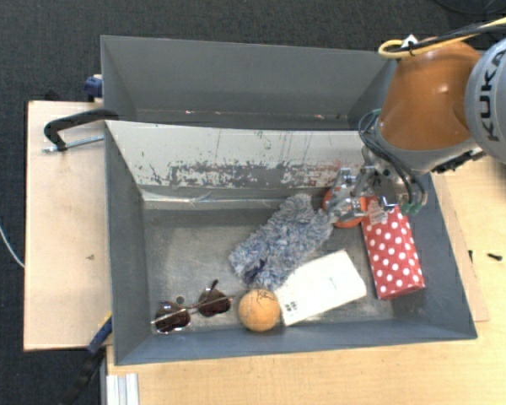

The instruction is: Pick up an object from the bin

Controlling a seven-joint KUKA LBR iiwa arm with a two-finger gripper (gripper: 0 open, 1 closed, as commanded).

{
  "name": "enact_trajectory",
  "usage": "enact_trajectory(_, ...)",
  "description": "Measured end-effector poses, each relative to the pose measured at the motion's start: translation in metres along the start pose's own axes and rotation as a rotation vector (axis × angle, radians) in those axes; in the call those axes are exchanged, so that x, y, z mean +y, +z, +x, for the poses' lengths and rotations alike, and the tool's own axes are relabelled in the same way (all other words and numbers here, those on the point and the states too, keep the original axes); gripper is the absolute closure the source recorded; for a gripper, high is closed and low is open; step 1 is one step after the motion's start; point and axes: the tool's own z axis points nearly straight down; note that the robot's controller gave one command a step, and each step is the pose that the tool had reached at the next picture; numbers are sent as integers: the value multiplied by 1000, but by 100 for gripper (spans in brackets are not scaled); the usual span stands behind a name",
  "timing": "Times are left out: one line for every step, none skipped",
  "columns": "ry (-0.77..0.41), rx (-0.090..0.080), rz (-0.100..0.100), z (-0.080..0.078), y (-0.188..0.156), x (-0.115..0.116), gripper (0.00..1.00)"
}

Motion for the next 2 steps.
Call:
enact_trajectory(1, 4, -1, -18, 67, 4, 0)
enact_trajectory(1, -2, 0, -19, 63, 4, 0)
